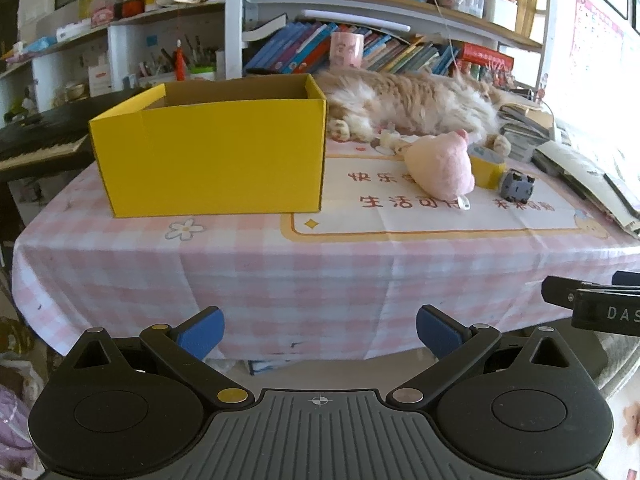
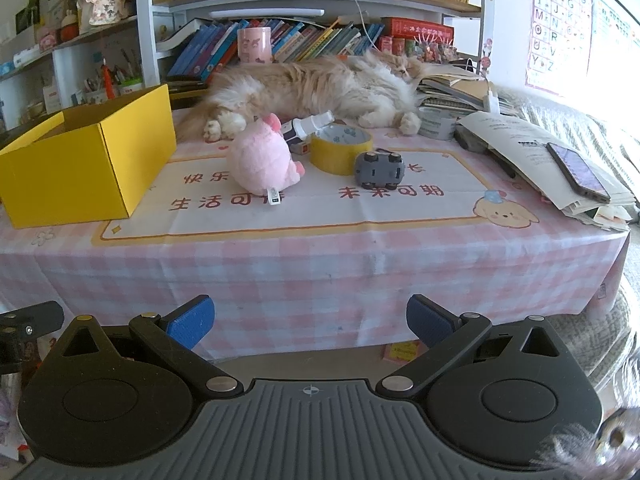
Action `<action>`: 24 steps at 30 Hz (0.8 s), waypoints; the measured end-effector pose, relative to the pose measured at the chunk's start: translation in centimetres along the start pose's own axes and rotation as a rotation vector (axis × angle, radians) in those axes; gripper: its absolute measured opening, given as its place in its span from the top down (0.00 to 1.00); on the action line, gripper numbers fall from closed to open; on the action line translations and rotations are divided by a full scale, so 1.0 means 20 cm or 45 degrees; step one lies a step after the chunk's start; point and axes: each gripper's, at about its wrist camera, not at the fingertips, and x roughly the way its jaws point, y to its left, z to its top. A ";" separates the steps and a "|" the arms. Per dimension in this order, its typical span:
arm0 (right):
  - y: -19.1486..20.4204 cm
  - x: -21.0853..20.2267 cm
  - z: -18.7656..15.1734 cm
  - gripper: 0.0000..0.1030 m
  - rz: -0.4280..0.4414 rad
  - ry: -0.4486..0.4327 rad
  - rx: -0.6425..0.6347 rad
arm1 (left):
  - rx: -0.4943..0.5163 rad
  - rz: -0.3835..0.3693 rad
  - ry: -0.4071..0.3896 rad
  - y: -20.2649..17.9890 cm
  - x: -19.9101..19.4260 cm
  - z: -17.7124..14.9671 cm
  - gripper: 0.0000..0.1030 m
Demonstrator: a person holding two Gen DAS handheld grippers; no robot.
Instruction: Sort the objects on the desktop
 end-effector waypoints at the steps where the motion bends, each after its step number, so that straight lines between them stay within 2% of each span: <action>1: 0.00 0.00 0.00 0.00 0.001 0.001 0.000 | 0.007 -0.005 0.001 0.00 0.00 0.00 0.00; 15: -0.01 0.03 0.02 0.00 -0.013 0.008 -0.008 | 0.023 -0.028 -0.006 -0.03 0.04 0.03 0.00; 24: -0.09 0.05 0.04 0.00 -0.026 0.009 -0.014 | 0.077 -0.094 0.000 -0.16 0.10 0.07 0.00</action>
